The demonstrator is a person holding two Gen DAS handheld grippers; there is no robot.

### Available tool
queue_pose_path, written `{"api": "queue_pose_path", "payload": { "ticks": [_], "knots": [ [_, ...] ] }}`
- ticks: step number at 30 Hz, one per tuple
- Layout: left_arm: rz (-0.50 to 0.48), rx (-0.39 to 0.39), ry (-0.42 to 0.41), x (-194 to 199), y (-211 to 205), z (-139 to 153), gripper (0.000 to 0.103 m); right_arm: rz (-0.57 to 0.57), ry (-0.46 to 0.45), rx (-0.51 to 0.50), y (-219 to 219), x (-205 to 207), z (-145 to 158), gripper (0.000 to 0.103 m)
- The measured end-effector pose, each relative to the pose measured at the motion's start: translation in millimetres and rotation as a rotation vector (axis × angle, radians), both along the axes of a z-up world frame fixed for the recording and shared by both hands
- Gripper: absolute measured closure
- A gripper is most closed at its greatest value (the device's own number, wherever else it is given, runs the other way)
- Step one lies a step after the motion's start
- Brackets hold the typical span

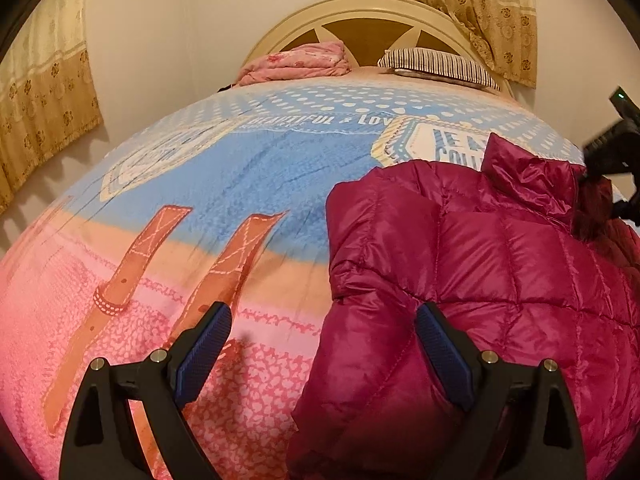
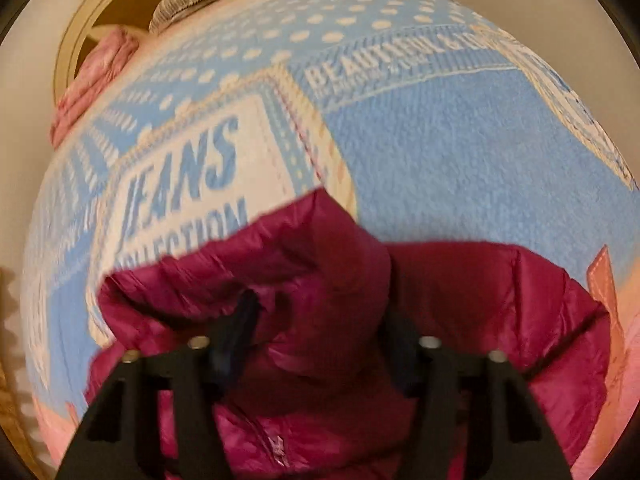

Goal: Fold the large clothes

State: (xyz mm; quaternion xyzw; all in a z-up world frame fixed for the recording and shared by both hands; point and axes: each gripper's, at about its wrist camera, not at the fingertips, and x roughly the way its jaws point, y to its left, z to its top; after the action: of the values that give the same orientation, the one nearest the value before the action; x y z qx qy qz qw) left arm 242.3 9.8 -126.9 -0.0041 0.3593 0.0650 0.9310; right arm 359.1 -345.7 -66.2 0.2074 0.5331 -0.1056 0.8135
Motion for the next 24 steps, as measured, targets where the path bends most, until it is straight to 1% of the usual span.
{"api": "queue_pose_path", "payload": {
  "ticks": [1, 4, 7, 9, 11, 12, 13, 14, 15, 16, 18, 19, 21, 24],
  "knots": [
    [0.001, -0.003, 0.000, 0, 0, 0, 0.009, 0.012, 0.004, -0.011, -2, -8, 2, 0.080],
    [0.003, -0.014, -0.002, -1, 2, 0, 0.009, 0.027, 0.027, -0.038, -10, -29, 6, 0.088],
    [0.003, -0.023, -0.001, -1, 3, 0, 0.009, 0.033, 0.049, -0.056, -24, -56, -2, 0.090],
    [0.000, -0.030, 0.000, 0, 4, 0, 0.009, 0.013, 0.048, -0.027, -35, -66, -11, 0.091],
    [-0.005, -0.039, -0.002, -1, 5, 0, 0.009, -0.011, 0.006, 0.034, -47, -79, -20, 0.091],
    [-0.008, -0.045, -0.003, -1, 5, 0, 0.009, -0.020, -0.031, 0.050, -50, -85, -25, 0.093],
    [-0.012, -0.055, -0.001, -1, 6, 0, 0.009, -0.024, -0.071, 0.057, -50, -90, -27, 0.093],
    [-0.014, -0.065, 0.001, 0, 7, 0, 0.009, -0.021, -0.112, 0.049, -49, -95, -29, 0.093],
    [-0.016, -0.076, 0.005, 0, 8, -1, 0.009, -0.003, -0.163, 0.011, -45, -100, -31, 0.093],
    [-0.020, -0.095, 0.012, 1, 10, -2, 0.009, 0.025, -0.207, -0.049, -38, -104, -31, 0.093],
    [-0.037, -0.128, 0.020, 2, 13, -2, 0.009, 0.069, -0.271, -0.175, -22, -113, -33, 0.093],
    [-0.048, -0.144, 0.016, 1, 14, 0, 0.009, 0.069, -0.275, -0.196, -20, -114, -32, 0.092],
    [-0.081, -0.163, -0.008, -2, 12, 10, 0.009, 0.072, -0.276, -0.209, -19, -115, -31, 0.091],
    [-0.173, -0.175, -0.067, 3, -2, 45, 0.009, 0.063, -0.303, -0.163, -27, -120, -31, 0.090]
  ]
}}
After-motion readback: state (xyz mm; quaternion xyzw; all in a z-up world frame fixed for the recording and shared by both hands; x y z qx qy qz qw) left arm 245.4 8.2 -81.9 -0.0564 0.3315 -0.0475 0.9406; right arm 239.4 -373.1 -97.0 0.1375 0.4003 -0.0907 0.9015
